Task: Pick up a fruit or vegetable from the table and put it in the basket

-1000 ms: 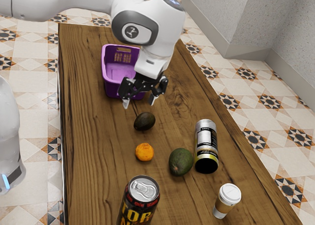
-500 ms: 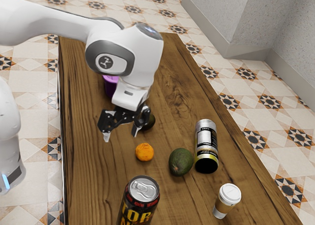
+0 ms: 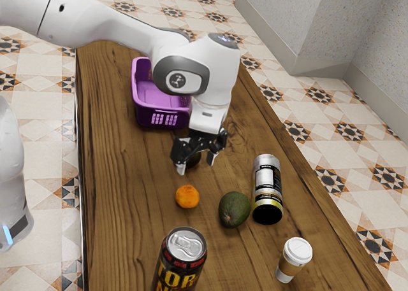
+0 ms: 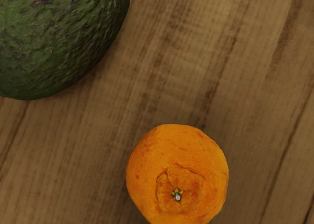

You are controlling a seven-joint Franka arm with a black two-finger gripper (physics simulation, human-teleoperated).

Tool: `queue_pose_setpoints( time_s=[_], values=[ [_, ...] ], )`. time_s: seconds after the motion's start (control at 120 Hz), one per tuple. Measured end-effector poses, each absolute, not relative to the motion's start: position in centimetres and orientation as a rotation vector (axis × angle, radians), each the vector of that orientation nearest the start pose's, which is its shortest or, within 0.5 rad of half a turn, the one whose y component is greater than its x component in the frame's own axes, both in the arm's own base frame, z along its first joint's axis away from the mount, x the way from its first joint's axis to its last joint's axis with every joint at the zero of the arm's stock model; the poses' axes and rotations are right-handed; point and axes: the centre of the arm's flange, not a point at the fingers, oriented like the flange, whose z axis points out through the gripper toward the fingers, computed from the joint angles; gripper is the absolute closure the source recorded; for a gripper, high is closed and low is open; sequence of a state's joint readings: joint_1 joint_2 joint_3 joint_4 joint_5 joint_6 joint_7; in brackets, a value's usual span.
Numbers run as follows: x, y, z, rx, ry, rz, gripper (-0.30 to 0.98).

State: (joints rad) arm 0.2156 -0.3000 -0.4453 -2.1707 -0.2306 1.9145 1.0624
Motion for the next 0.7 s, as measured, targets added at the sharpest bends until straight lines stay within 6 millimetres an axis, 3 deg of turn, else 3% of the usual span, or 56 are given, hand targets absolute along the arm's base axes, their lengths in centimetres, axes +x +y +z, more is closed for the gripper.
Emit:
queue_pose_setpoints(
  time_s=[0.375, 0.558, 0.7],
  values=[
    [45.4, -14.0, 48.9, -2.684, 1.798, -0.013, 0.00],
    [44.3, -16.3, 48.2, -2.656, 1.852, 0.061, 0.00],
    [43.9, -16.6, 47.5, -2.661, 1.853, 0.094, 0.00]
  ],
)
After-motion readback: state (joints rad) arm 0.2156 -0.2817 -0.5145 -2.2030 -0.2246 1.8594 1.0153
